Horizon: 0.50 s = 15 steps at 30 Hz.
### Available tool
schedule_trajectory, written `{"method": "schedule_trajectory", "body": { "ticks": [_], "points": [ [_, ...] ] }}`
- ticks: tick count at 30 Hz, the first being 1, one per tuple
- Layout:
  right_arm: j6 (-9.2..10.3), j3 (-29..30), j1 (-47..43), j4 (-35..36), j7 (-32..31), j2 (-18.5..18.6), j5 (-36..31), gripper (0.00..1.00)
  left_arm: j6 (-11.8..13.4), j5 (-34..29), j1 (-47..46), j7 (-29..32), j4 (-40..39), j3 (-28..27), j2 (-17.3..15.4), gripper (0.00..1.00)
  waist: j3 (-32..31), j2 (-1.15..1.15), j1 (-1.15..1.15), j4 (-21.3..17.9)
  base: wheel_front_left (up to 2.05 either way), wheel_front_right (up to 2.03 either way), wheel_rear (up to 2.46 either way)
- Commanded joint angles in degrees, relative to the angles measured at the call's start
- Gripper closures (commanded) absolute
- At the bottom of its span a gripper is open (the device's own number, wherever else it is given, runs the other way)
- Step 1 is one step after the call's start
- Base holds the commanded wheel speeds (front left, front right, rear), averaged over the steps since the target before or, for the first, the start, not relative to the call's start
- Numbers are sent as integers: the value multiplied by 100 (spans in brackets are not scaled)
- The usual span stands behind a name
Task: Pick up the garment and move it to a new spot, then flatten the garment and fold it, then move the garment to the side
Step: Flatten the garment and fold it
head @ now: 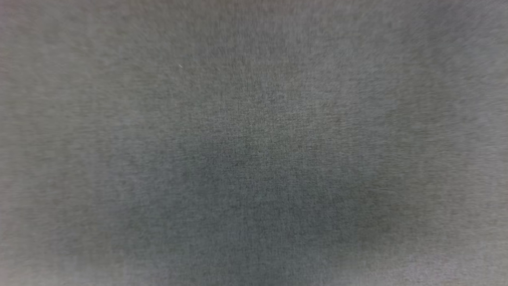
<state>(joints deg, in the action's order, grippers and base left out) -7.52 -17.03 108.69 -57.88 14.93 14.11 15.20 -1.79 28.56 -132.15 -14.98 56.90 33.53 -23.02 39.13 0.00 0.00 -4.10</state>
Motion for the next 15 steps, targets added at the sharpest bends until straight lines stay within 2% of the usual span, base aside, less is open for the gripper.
{"method": "schedule_trajectory", "body": {
  "ticks": [1,7,13,15],
  "points": [
    [6,199,41,143,24,31,-163,100,-6,-71,94,-18,-190,-116,-27,100,1063,0,0,-89,0,0,0],
    [6,648,-442,181,19,-278,-563,100,-131,-210,809,-12,-592,-573,11,100,1328,0,0,96,0,0,0],
    [6,343,-784,-181,23,-420,-632,100,-399,-124,1682,-17,-352,-803,64,100,965,0,0,357,0,0,0],
    [6,82,-897,-339,22,-401,-541,100,-491,-220,1897,-17,-165,-623,86,100,733,0,0,465,0,0,0]
  ]
}}
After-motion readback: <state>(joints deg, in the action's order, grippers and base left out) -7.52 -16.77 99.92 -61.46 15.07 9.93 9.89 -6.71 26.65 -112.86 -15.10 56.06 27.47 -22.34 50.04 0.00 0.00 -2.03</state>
